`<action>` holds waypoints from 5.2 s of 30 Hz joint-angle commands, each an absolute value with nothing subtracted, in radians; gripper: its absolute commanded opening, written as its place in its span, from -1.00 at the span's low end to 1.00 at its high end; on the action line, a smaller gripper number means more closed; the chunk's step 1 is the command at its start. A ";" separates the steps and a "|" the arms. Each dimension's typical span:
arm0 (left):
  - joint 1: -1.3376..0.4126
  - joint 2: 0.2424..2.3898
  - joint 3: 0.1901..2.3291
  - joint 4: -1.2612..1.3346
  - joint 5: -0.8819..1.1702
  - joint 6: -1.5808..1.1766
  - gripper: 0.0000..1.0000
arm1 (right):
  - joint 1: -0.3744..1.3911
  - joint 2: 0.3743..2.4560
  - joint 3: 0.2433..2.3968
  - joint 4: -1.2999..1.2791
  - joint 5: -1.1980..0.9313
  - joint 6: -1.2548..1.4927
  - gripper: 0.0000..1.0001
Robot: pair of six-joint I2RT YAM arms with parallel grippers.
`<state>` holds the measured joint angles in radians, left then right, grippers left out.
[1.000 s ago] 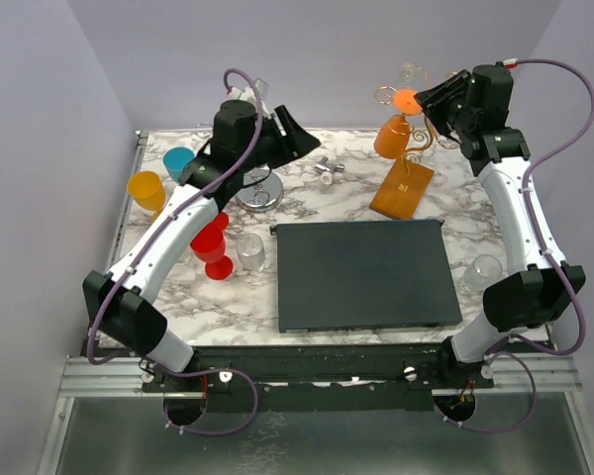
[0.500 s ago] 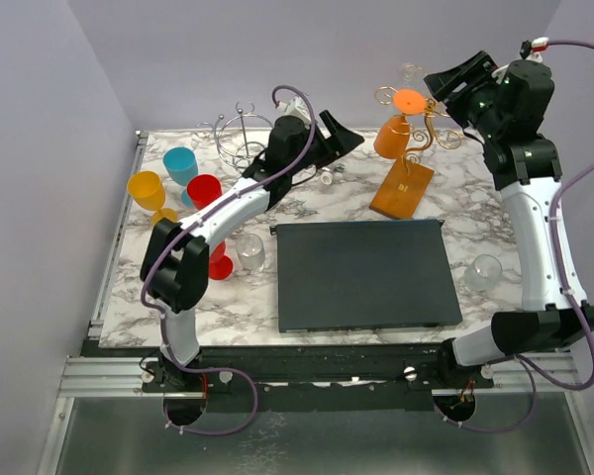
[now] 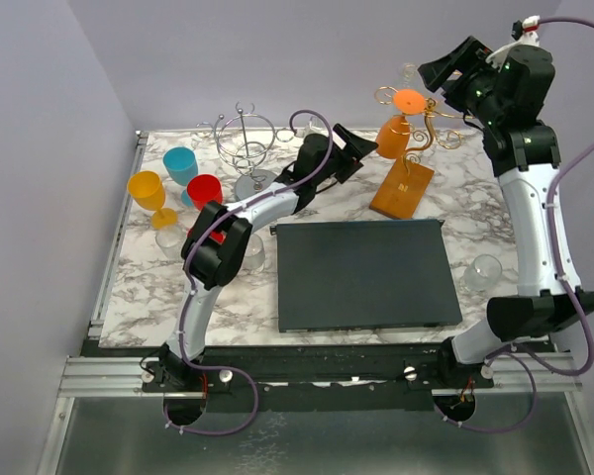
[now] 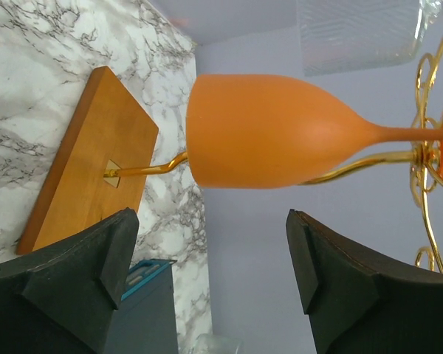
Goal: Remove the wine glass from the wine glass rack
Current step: Pick up the wine glass from the wine rack.
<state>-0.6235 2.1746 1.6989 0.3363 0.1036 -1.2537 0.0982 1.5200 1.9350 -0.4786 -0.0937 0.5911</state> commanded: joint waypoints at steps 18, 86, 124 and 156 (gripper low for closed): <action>-0.624 2.455 1.976 0.508 0.063 -1.552 0.87 | 0.095 1.770 2.110 -0.500 -0.239 0.444 0.55; -0.594 2.523 2.042 0.765 0.197 -1.653 0.69 | 0.087 1.689 2.038 -0.676 -0.098 0.603 0.23; -0.578 2.537 2.101 0.772 0.316 -1.647 0.64 | -0.023 1.733 1.948 -0.551 -0.335 0.819 -0.04; -0.577 2.554 2.103 0.795 0.341 -1.668 0.62 | -0.025 1.618 1.634 -0.253 -0.240 1.179 -0.22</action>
<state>-0.5770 2.5462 2.0716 0.7399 0.3119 -1.6596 -0.0212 1.6363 1.6646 -0.3130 -0.2691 1.1206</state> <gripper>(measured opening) 0.813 0.387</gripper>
